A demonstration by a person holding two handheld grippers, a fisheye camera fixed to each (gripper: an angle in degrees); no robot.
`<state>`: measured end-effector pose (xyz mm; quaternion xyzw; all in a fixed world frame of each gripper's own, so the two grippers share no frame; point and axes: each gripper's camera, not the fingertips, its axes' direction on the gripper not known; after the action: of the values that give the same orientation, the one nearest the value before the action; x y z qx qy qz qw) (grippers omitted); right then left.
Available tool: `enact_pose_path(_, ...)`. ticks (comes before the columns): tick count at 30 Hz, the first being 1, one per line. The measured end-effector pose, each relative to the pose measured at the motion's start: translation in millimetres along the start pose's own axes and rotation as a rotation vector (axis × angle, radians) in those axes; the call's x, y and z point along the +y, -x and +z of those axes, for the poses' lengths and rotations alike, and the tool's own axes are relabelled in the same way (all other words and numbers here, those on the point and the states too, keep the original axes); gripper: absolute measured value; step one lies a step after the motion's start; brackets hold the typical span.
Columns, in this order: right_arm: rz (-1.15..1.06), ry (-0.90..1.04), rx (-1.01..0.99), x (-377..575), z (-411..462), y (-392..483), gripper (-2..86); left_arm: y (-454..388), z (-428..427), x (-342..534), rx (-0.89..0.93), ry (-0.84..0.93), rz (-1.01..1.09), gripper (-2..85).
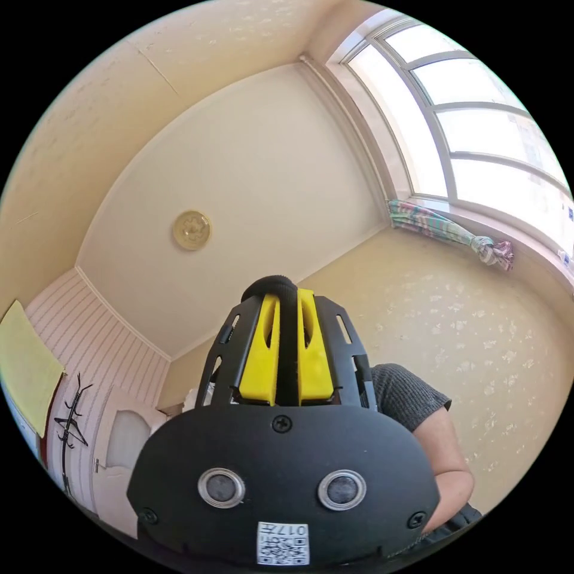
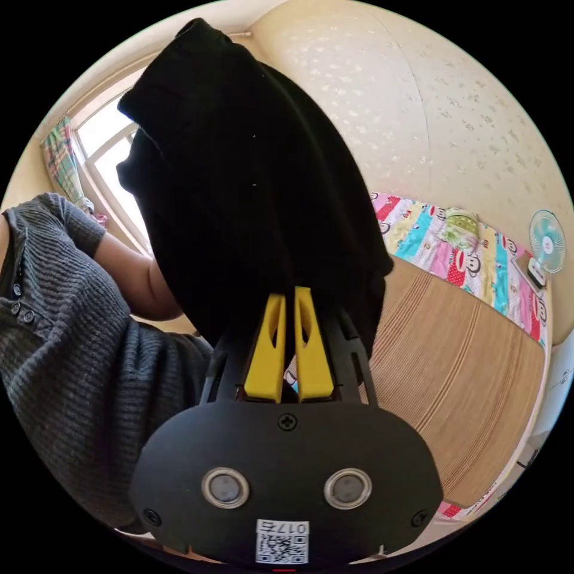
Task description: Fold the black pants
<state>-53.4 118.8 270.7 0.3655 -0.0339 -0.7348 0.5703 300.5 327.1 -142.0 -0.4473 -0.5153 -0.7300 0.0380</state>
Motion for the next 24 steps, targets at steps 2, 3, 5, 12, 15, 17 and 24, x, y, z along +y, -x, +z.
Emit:
enact_pose_path(2,0.106,-0.110,0.038,7,-43,-30,3.7,-6,6,2,-0.030,0.002,0.009,5.1)
enact_pose_path(3,0.145,-0.141,0.056,9,-55,-39,3.5,-12,9,1,-0.067,0.006,0.016,5.1)
enact_pose_path(5,0.229,-0.275,0.030,17,-106,-68,2.7,-20,12,-2,-0.173,0.033,-0.001,5.1)
enact_pose_path(12,0.227,-0.537,0.341,9,-205,-45,1.9,-25,59,3,-0.839,0.514,-0.167,5.1)
enact_pose_path(15,0.207,-0.622,0.390,5,-222,-28,1.8,-16,82,20,-1.071,0.713,-0.245,5.1)
enact_pose_path(17,0.192,-0.656,0.402,1,-231,-19,1.8,-11,92,34,-1.192,0.815,-0.283,5.0)
enact_pose_path(24,0.148,-0.830,0.491,10,-284,5,1.9,18,152,109,-1.451,0.979,-0.154,4.7)
